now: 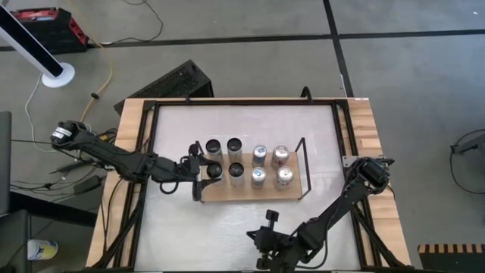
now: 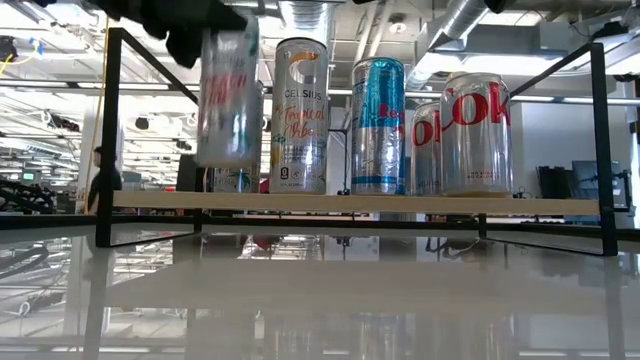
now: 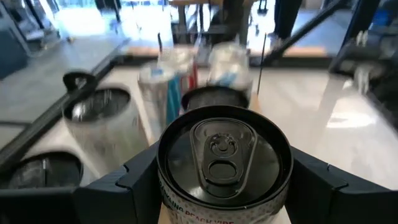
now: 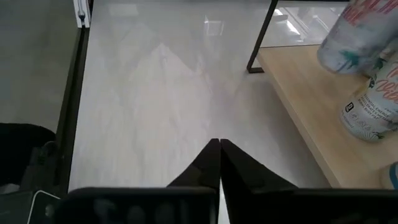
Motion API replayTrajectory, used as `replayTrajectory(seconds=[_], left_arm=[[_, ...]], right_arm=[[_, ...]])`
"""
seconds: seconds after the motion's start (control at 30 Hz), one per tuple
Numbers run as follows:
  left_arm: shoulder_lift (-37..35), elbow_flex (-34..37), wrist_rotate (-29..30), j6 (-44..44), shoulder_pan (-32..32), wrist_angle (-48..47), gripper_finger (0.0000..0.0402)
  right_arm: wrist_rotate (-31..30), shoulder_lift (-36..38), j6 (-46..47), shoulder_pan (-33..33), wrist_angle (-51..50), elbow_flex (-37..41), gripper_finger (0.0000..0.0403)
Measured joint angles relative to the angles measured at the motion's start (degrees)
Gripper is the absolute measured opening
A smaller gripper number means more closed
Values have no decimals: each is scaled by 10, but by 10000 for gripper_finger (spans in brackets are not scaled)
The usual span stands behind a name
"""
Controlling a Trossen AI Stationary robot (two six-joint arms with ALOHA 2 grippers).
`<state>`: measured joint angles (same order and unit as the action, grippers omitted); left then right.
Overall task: Place canned beverage on shelf
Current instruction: Put the white pink soda can on the shelf aligned with the other white pink soda can
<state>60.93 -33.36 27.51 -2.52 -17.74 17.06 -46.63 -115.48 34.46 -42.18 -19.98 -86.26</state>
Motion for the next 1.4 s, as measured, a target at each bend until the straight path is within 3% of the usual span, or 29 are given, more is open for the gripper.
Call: replayTrajectory(seconds=[0.33,0.57,0.8,1.07,1.27,1.4], left_arm=[[4,0,-11,-10,0,-33,233],[10,0,-16,-16,0,-43,233],[10,0,-17,-18,0,-50,233],[10,0,-16,-32,-1,-57,312],[10,0,-16,-31,-1,-59,306],[10,0,-16,-28,-1,-59,294]], right_arm=[[0,0,0,3,0,0,14],[0,0,0,3,1,0,35],[0,0,0,3,1,0,15],[1,0,0,3,1,0,37],[2,0,-2,3,1,0,17],[2,0,-4,4,1,0,25]])
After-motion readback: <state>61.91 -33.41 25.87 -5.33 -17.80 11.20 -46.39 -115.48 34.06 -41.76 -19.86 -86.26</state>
